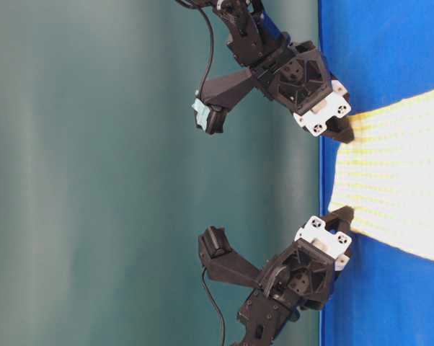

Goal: Fold the yellow towel.
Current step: 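Grasp the strip's top corners with both grippers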

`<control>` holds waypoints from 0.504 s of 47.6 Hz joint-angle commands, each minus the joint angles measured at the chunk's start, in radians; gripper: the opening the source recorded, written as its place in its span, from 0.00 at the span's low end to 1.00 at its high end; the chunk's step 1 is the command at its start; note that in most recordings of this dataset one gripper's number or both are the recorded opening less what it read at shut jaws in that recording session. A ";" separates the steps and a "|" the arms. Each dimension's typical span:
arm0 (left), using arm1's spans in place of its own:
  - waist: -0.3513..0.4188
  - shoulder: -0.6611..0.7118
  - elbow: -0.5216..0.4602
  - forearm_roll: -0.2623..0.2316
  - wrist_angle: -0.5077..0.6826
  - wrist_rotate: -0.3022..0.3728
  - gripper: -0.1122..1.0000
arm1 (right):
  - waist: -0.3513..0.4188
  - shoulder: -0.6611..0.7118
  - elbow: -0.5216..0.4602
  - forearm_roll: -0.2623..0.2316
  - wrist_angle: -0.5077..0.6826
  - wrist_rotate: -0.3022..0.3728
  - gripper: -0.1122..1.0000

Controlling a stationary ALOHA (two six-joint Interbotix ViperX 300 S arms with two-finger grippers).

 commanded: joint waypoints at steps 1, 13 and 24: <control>-0.005 -0.015 -0.009 -0.002 -0.006 0.002 0.13 | 0.006 -0.012 -0.014 -0.006 -0.008 -0.003 0.19; -0.009 -0.025 -0.003 -0.002 -0.008 0.002 0.14 | 0.006 -0.014 -0.025 -0.028 -0.017 -0.006 0.17; -0.008 -0.095 0.009 -0.002 0.000 0.011 0.14 | 0.006 -0.051 -0.026 -0.029 -0.012 -0.009 0.17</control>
